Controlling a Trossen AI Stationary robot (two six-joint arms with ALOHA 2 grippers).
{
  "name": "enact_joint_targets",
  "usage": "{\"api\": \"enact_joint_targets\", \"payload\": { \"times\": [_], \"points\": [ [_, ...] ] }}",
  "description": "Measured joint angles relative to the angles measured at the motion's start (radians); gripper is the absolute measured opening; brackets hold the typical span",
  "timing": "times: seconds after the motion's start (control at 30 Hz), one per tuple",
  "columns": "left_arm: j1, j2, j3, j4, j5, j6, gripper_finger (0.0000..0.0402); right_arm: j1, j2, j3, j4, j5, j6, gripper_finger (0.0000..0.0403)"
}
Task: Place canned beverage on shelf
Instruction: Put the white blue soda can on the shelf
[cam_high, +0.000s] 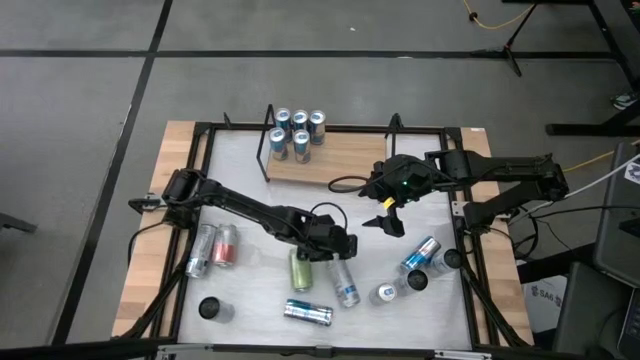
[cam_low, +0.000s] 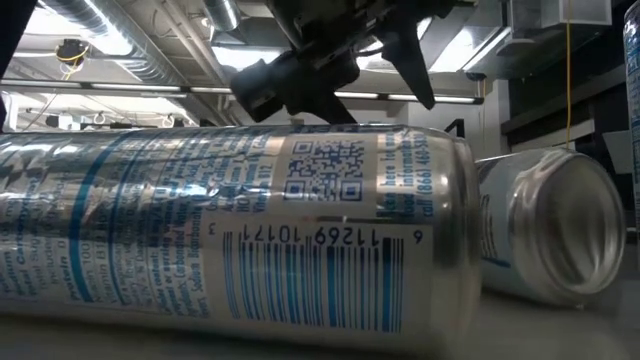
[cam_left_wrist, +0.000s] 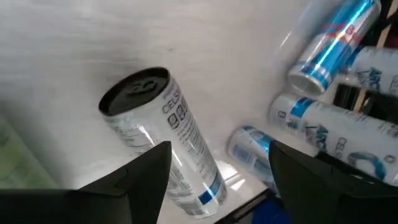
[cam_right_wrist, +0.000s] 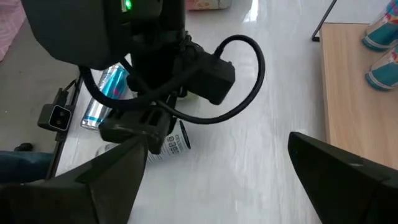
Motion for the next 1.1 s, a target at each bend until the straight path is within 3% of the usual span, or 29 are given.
{"api": "enact_joint_targets", "payload": {
  "times": [0.2,0.53,0.83,1.1],
  "points": [
    [0.037,-0.074,0.000,-0.049,-0.011,0.199,0.0263,0.000,0.000,0.000,0.003,0.000,0.000,0.0376],
    [0.119,-0.335,0.000,-0.272,-0.028,0.744,0.0263,0.000,0.000,0.000,0.055,-0.001,0.066,0.0376],
    [0.156,-0.568,0.000,-0.636,-0.114,1.131,0.0263,0.005,0.013,0.000,0.080,0.021,0.456,0.0376],
    [0.159,-0.738,0.000,-0.743,-0.193,1.337,0.0263,0.134,0.109,0.000,0.089,0.229,0.765,0.0376]
  ]
}}
